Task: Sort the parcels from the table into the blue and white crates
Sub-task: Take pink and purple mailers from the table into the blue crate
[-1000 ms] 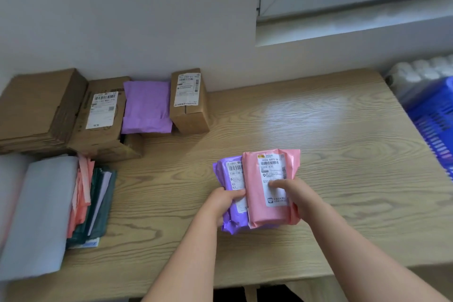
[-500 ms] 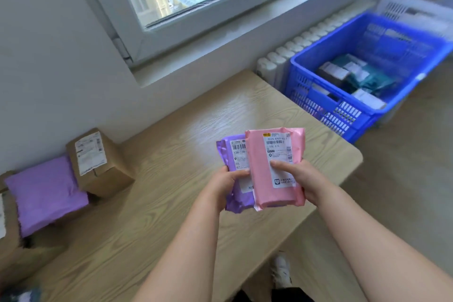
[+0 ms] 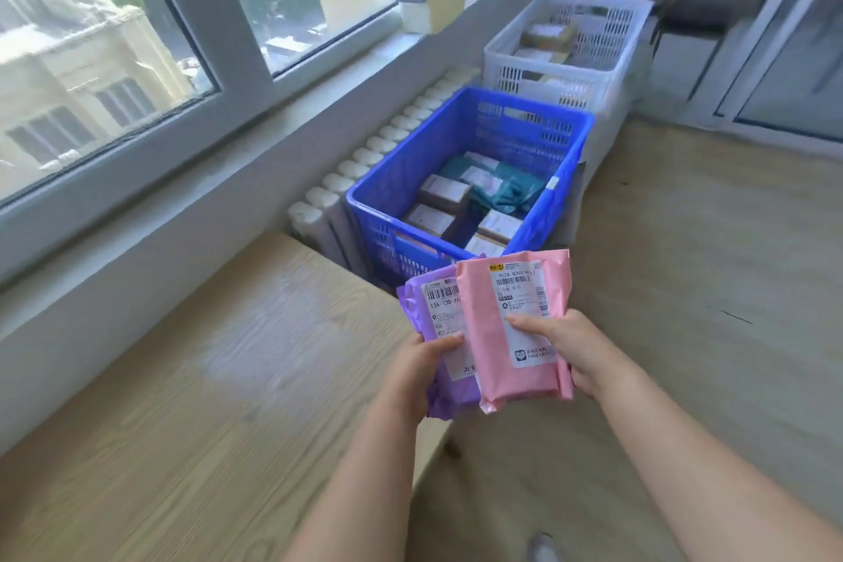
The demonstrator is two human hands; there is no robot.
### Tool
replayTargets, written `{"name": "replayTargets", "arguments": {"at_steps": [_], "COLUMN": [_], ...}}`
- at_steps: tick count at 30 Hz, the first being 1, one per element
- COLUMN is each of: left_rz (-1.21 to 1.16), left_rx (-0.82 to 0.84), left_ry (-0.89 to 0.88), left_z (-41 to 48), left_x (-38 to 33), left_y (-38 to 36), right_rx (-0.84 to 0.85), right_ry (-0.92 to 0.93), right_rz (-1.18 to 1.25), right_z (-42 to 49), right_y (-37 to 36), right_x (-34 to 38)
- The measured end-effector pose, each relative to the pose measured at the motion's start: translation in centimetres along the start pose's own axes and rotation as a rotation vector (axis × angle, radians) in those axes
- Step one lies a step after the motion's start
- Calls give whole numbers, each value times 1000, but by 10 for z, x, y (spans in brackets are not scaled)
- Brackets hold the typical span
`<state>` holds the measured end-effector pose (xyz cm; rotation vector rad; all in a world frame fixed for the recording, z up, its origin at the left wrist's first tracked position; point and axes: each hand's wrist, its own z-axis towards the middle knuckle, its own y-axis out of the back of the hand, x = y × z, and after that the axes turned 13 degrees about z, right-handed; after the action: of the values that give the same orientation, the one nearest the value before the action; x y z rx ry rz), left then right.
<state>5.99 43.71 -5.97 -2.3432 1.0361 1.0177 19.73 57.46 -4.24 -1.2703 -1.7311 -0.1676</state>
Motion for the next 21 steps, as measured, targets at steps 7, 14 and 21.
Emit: {"name": "replayTargets", "arguments": {"at_steps": [7,14,21], "left_rz": [-38,-59,-133], "left_rx": [-21,-112,-161], "left_ry": [51,81,110], "left_z": [42,124,233], "left_x": [-41,-112,-176], "left_y": [-98,-117,-116], "right_rx": [-21,23,9], "right_ry": [30,4,-61], "right_rz": [-57,-71,-143], "right_z": [53,143,254], "right_y": [67,62,41], "right_x": [85,148,210]}}
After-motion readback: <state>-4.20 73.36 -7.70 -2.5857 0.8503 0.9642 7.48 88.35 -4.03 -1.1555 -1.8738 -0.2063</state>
